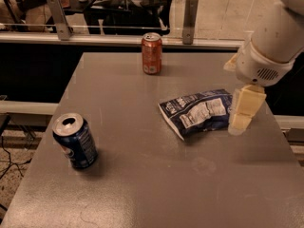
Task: Move blue chip bag near pepsi can
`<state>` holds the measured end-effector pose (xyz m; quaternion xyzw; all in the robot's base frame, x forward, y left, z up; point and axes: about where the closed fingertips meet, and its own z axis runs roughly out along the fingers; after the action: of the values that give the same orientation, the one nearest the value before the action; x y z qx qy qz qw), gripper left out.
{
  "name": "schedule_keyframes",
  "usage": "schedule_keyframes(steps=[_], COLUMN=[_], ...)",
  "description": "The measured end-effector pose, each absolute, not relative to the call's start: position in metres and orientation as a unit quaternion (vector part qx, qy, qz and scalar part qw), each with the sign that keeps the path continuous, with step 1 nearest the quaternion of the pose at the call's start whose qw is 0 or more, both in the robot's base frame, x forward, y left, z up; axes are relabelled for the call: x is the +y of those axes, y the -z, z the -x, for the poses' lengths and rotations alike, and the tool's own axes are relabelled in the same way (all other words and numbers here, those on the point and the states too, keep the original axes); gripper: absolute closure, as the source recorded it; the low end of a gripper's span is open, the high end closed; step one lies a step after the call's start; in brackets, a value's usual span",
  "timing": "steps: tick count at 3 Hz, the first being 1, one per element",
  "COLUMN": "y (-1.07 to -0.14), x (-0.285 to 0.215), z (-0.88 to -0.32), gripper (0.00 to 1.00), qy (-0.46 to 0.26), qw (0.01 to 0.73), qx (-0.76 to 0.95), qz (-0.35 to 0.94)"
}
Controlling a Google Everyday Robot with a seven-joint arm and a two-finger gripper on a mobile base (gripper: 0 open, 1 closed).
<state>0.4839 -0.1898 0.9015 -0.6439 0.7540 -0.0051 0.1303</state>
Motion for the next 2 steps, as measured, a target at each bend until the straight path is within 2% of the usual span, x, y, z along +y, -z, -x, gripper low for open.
schedule_keyframes(steps=[2], y=[-0.859], x=[-0.167], z=[-0.498], gripper=[0.02], qy=[-0.009], qw=[0.122], qx=[0.735], qz=[0.667])
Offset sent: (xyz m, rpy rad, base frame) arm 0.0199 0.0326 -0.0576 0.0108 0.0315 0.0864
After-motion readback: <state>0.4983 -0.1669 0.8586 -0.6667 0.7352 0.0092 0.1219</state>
